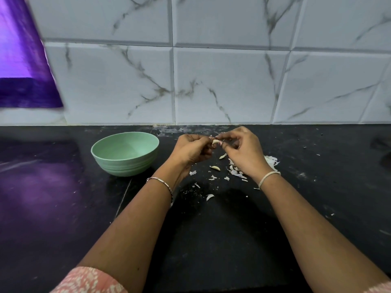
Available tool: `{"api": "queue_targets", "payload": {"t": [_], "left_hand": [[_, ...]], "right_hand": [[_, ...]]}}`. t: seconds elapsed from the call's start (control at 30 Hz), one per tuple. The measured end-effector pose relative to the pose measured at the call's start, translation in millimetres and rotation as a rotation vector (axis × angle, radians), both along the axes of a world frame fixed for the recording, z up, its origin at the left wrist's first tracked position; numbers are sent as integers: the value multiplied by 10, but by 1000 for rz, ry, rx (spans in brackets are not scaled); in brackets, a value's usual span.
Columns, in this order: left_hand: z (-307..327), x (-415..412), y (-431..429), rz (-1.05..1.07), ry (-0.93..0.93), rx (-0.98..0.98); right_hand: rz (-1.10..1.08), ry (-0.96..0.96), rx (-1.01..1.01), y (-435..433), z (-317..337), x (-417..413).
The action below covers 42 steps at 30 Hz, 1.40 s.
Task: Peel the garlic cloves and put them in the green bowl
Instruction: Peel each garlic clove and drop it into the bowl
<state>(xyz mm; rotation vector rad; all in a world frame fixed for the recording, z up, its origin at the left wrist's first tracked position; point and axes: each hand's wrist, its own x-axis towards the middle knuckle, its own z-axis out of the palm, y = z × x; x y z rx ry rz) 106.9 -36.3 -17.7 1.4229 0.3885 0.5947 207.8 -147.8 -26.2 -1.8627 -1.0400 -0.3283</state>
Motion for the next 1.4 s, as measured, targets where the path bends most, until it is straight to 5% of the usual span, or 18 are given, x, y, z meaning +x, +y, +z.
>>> {"api": "queue_targets", "payload": {"t": [0.23,0.37,0.47,0.9,1.4], "left_hand": [[-12,-7,-40,-12,-3,89],[-52,29,-30,229,93,608],[-55,33,-91,263,85,748],[-57,106,-181,273,-41,403],[-24,74,-104,275,18,546]], "right_hand": [[-123,-172,-121,-22,3,-72],[-145,-176,-196,6,-16,-82],[-164,-191,-205,9,-18,-90],[-227,13,3,77,5,-73],[-189,91,40,84,-21,-60]]}}
